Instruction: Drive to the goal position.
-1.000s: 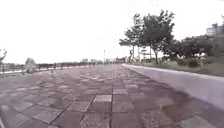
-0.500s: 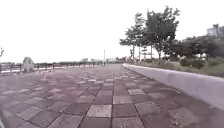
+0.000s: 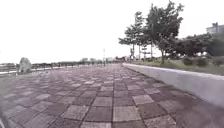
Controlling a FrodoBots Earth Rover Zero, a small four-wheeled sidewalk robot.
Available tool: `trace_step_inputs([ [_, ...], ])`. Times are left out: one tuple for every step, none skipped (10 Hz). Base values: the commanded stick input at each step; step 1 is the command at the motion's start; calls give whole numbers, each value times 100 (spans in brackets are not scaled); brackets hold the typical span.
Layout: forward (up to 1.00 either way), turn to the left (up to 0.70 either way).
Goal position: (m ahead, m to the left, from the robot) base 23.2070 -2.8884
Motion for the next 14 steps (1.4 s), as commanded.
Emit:
trace_step_inputs([
  [99, 0],
  [97, 0],
  [95, 0],
  [93, 0],
  [91, 0],
  [90, 0],
  [84, 0],
  [76, 0],
  [74, 0],
  [77, 0],
  [80, 0],
  [80, 0],
  [80, 0],
  [80, 0],
])
